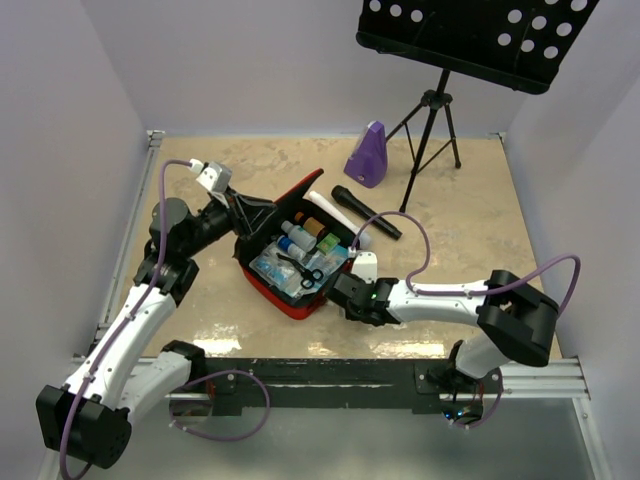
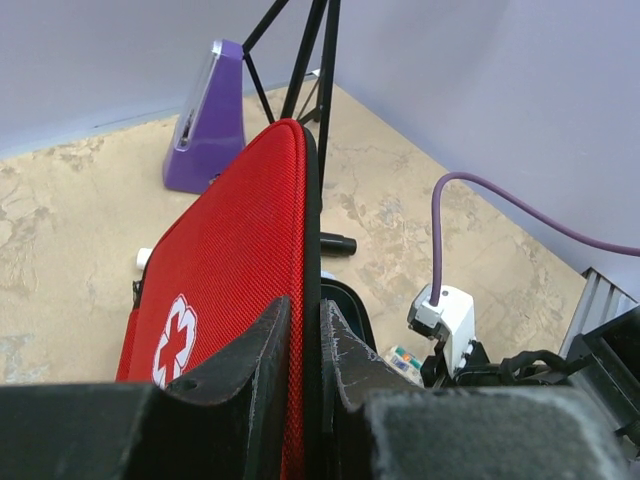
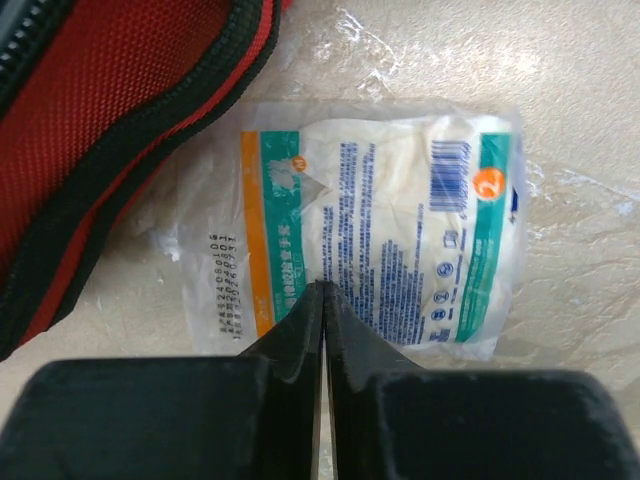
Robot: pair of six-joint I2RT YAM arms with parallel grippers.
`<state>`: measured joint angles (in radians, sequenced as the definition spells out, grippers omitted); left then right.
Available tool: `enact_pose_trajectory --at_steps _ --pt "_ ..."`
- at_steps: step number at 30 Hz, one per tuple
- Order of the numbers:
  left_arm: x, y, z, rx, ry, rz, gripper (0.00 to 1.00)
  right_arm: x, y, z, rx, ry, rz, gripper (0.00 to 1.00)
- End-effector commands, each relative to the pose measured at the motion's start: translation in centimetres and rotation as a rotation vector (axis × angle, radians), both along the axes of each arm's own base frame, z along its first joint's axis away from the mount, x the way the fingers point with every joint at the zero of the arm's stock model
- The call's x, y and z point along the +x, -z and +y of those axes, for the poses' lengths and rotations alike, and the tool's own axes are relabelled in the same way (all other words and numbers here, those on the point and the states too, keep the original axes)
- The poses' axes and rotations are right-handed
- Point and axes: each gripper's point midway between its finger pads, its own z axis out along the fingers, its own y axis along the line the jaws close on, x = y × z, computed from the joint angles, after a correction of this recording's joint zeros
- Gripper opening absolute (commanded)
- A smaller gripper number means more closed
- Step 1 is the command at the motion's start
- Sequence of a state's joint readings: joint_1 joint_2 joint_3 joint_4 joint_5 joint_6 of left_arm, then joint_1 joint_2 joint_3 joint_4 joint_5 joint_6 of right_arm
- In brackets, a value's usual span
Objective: Organize the medicine kit
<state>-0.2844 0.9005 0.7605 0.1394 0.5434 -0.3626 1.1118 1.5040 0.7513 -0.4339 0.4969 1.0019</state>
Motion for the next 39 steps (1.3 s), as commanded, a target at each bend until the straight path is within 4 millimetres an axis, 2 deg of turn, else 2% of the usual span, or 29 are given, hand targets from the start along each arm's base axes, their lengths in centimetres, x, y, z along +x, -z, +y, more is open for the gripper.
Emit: enact_pose_trajectory --at_steps 1,4,6,9,10,12,14,19,27,28,34,37,38,39 --pt "-0.4 0.3 -0.3 -0.005 0.022 -0.003 0.13 -1.7 1.3 -0.7 -0.02 -0.021 0.074 0.0" --pt "-0.4 0.2 -0.4 -0.006 0.025 -0.005 0.13 -1.9 0.6 -0.2 0.026 -0.017 0.076 0.0" --pt "-0.5 0.2 -0.3 -0.005 0.025 -0.005 0.13 -1.8 -1.2 0.9 0.112 -0.008 0.048 0.01" --pt "-0.5 0.0 -0.2 -0.004 0.017 -0.01 0.13 -1.5 -4.4 2.9 0.223 -0.037 -0.001 0.28" --pt "-0.5 0.2 -0.2 -0.003 0.017 -0.006 0.13 -1.4 -4.7 3.2 0.224 -0.043 -0.004 0.38" --pt "-0.6 0.1 -0.1 -0.002 0.013 -0.008 0.13 -1.1 -5.1 4.0 0.212 -0.056 -0.015 0.48" --pt "-0.6 0.1 -0.1 -0.001 0.011 -0.009 0.13 -0.9 -4.4 4.0 0.174 -0.058 -0.015 0.52" --pt "-0.6 0.3 0.0 0.003 0.01 0.0 0.13 -0.9 -1.5 3.7 0.074 -0.046 0.025 0.52" --pt "-0.6 0.3 0.0 0.004 0.008 -0.001 0.14 -1.7 1.7 1.5 -0.049 -0.035 0.07 0.5" --pt "-0.5 0.4 -0.1 0.005 0.008 0.003 0.14 -2.1 2.3 1.1 -0.059 -0.042 0.084 0.47" --pt "-0.4 0.5 0.0 0.007 0.005 0.005 0.14 -2.9 2.1 0.5 -0.061 -0.069 0.1 0.17" --pt "-0.5 0.4 0.0 0.008 0.005 0.001 0.14 -3.2 2.3 0.1 -0.078 -0.081 0.111 0.07" --pt "-0.6 0.4 0.0 0.008 0.004 0.001 0.13 -3.4 2.4 -0.1 -0.084 -0.084 0.116 0.0" --pt "-0.6 0.4 0.0 0.008 0.004 0.002 0.14 -3.5 2.4 -0.3 -0.092 -0.086 0.119 0.0"
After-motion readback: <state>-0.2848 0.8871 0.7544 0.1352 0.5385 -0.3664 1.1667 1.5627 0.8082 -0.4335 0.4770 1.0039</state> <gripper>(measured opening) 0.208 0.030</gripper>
